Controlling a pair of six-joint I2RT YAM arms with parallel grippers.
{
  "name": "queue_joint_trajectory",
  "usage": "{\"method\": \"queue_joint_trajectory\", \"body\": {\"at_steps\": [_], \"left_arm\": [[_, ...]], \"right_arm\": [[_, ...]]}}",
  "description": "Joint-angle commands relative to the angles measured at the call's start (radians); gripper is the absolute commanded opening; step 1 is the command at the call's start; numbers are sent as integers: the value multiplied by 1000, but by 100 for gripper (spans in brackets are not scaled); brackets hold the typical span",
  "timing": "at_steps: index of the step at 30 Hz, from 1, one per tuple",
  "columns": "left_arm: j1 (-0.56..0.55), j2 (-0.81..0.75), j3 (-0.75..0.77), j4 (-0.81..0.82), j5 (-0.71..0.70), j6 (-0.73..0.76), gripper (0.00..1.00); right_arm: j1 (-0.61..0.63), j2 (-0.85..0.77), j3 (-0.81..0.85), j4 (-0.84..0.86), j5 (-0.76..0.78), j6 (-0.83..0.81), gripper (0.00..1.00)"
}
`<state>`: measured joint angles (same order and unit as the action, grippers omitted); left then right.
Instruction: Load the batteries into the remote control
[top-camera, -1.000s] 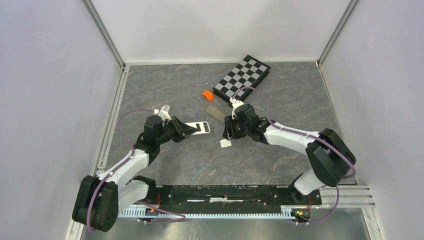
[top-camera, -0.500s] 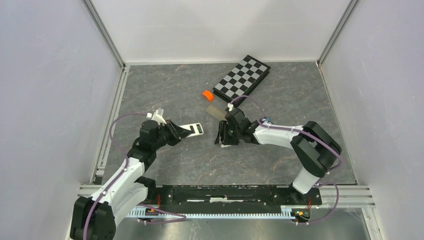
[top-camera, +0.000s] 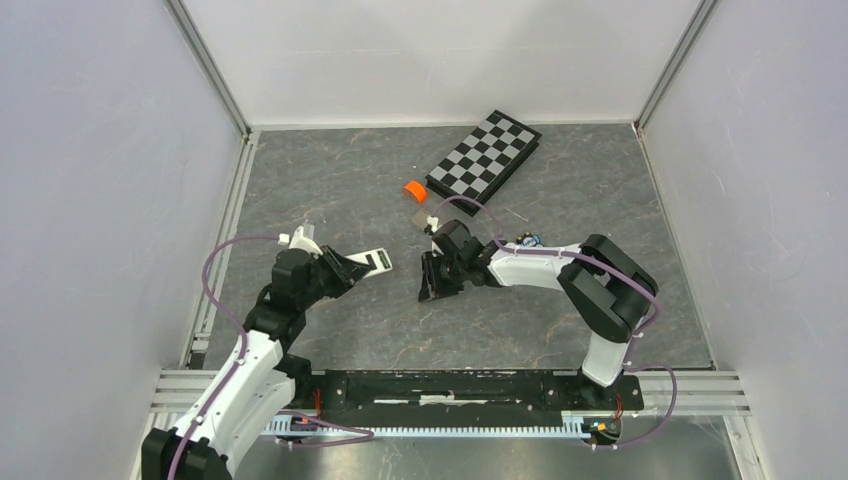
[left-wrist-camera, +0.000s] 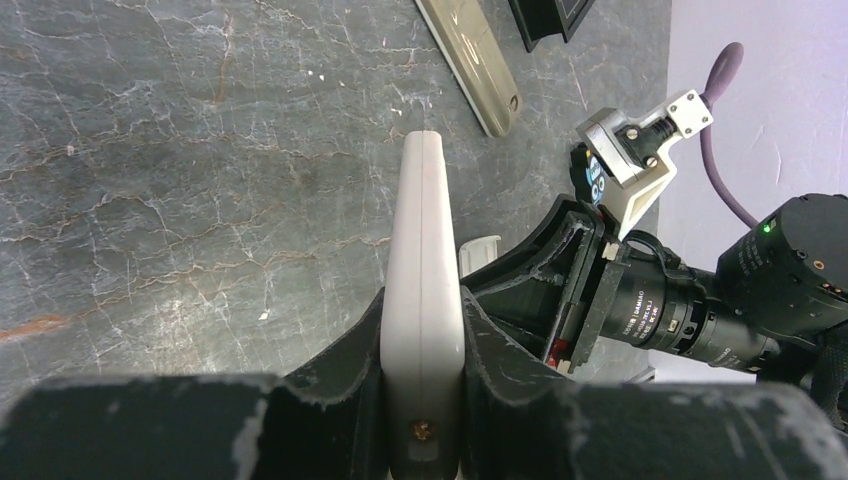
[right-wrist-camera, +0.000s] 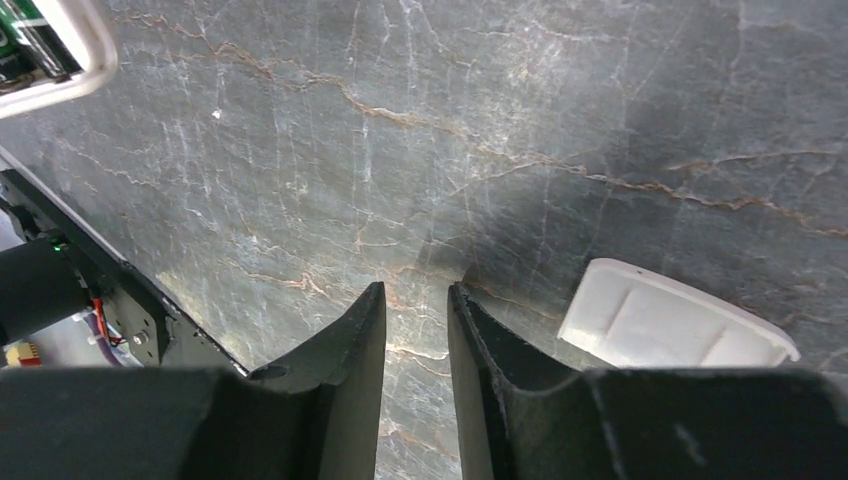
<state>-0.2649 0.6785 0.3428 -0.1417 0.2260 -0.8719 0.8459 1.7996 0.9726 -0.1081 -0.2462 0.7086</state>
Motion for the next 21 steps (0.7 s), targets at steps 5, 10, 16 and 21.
{"method": "queue_joint_trajectory", "body": {"at_steps": [5,10,16,21], "left_arm": [[6,17,-4,62,14,28,2],[6,33,-14,89,30,19,2],[6,46,-12,93,39,28,2],[5,59,-13,117,54,28,2]], "right_arm": [[-47,-57,-62,-175,171,-92,31],[-100,-112,-135,-128,240,-103,31],[-131,-165,-167,-96,419,-140,31],[-140,-205,-141,-181,524,-157,33]]}}
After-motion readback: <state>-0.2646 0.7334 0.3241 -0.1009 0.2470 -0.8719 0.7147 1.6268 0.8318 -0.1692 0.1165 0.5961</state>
